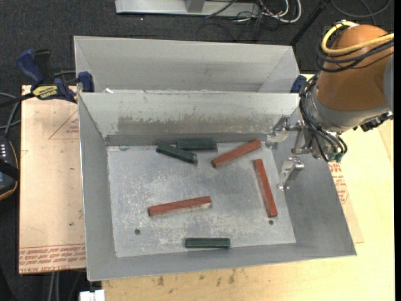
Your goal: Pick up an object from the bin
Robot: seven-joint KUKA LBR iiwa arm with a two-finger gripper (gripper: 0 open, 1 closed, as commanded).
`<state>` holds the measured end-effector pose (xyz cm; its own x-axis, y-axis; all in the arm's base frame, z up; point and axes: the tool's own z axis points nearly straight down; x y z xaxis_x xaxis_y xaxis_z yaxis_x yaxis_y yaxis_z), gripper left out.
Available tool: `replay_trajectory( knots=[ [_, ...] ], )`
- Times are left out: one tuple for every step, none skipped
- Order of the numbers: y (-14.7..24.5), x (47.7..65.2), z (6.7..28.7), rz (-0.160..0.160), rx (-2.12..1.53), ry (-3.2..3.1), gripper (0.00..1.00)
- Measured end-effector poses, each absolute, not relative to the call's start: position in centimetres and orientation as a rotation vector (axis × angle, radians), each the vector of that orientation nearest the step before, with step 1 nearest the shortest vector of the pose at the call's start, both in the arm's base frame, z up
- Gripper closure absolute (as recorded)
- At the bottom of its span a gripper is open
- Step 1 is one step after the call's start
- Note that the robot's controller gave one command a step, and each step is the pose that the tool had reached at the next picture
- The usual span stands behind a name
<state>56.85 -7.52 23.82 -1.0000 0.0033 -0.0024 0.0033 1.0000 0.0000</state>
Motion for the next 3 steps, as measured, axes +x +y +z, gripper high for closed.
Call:
replay_trajectory(
  knots=[
    [-8.1,57.8,19.8,0.006,-0.027,3.146,0.00],
    [-10.0,56.7,18.8,0.000,-0.531,3.094,0.00],
    [-9.5,55.6,14.6,-0.001,-0.673,3.064,0.00]
  ],
)
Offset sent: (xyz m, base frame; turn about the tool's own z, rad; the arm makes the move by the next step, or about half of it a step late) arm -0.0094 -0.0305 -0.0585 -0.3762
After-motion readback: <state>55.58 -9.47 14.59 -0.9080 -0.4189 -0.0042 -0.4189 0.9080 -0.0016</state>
